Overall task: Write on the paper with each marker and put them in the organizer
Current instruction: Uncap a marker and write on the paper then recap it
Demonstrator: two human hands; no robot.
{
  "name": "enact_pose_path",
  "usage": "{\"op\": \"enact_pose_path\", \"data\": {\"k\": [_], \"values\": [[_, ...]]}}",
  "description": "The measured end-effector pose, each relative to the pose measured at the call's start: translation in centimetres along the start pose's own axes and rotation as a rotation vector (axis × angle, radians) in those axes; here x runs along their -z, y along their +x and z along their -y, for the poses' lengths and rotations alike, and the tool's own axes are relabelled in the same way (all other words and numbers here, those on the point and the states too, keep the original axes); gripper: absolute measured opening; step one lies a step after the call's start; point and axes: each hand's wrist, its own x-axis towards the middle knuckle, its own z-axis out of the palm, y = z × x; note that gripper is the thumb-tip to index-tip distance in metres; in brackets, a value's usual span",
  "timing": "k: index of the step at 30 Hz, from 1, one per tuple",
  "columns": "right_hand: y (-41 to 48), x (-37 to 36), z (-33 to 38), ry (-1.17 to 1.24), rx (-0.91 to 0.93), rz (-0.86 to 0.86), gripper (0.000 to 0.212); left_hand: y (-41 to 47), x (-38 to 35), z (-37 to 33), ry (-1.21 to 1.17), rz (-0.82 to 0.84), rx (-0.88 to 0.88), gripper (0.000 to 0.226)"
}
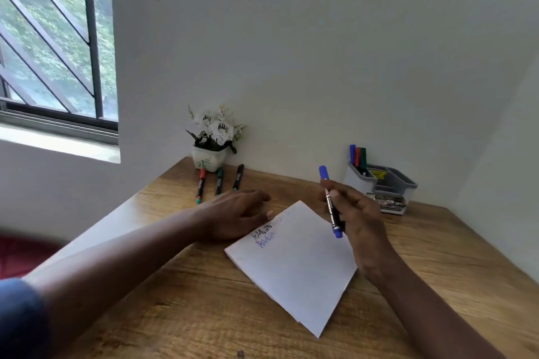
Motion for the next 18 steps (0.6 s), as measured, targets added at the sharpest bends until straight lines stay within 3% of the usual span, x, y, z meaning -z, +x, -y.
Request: {"op": "enact_pose_path", "data": {"k": [3, 6, 10, 18], "values": [[0.2, 0.9, -0.1, -0.151, 0.115, -0.079, 0.031, 0.9, -0.8, 0.5, 0.029, 0.015, -0.019, 0.067], [1.4, 1.8, 0.2, -0.089, 0.193, -0.173, 0.055, 1.4, -1.0, 0.8, 0.035, 0.030, -0.022, 0.075], [5.0, 4.5, 0.4, -0.184, 0.293, -0.348, 0.078, 1.8, -1.1, 0.8, 0.022, 0.018, -0.039, 0.066], [12.0, 7.8, 2.2, -0.464, 0.386, -0.487, 0.067, 1.9, -1.1, 1.3, -0.008, 0.005, -0.061, 0.066]]}}
